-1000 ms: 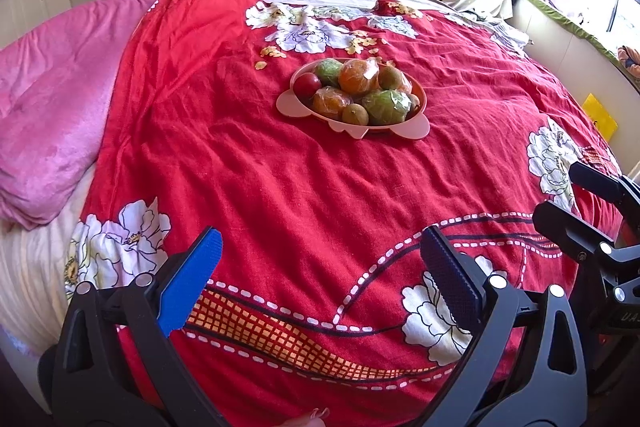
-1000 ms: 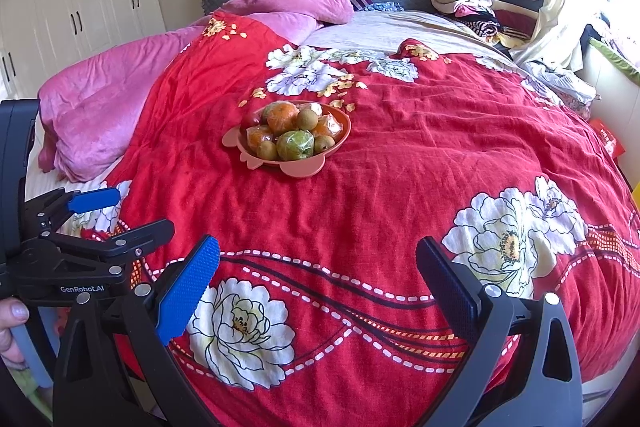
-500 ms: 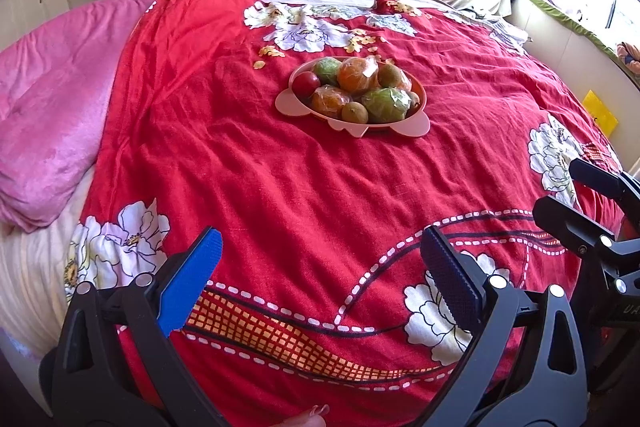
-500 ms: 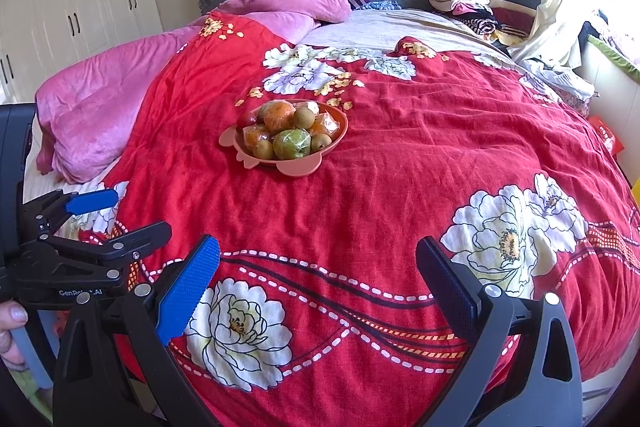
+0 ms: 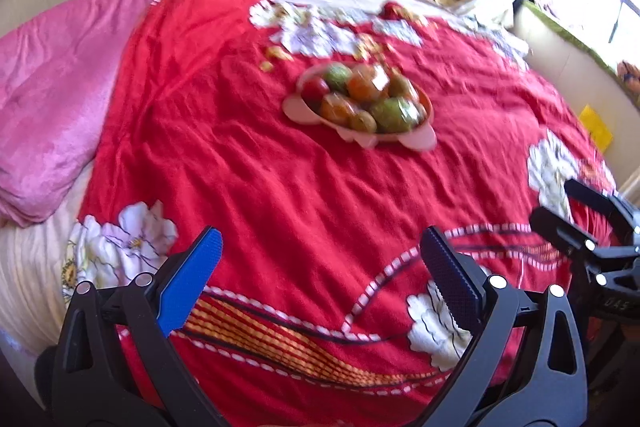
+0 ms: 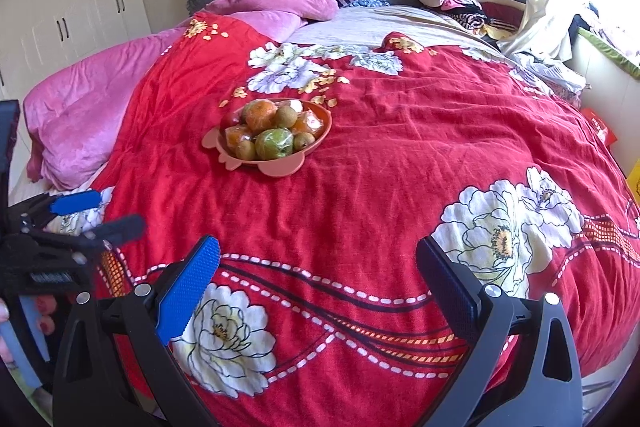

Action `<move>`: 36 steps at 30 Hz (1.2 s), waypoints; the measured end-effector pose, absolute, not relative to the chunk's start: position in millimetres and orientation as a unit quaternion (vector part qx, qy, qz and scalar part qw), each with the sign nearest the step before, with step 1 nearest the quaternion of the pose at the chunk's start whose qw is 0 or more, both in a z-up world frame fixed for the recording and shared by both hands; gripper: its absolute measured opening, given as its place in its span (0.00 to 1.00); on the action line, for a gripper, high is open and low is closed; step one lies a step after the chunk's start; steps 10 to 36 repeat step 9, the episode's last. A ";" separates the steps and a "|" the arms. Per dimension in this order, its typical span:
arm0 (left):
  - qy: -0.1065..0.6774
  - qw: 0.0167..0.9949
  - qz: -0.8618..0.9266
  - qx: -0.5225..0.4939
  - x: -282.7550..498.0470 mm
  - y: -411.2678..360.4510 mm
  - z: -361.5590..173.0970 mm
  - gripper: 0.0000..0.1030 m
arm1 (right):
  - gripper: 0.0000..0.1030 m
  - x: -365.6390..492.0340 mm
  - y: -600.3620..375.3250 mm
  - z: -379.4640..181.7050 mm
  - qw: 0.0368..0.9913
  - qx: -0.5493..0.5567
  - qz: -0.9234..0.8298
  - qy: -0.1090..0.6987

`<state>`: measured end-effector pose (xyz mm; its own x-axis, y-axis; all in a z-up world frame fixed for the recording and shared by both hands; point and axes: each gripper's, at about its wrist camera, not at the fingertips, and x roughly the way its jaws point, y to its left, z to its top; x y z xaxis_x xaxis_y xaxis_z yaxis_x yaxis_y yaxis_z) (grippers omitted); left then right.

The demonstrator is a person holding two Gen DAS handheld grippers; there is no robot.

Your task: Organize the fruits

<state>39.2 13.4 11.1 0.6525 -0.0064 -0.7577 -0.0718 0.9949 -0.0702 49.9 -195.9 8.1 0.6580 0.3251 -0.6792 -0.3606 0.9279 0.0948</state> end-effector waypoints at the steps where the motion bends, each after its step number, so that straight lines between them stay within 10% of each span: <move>1: 0.410 0.910 0.024 -0.053 41.6 19.3 13.2 0.91 | 0.95 51.7 -197.0 8.8 0.912 -0.024 0.188 0.365; 9: 0.416 0.890 0.171 -0.074 111.0 140.2 0.1 0.91 | 0.95 112.4 -248.8 23.8 0.932 -0.017 0.106 0.346; 36: 0.416 0.890 0.171 -0.074 111.0 140.2 0.1 0.91 | 0.95 112.4 -248.8 23.8 0.932 -0.017 0.106 0.346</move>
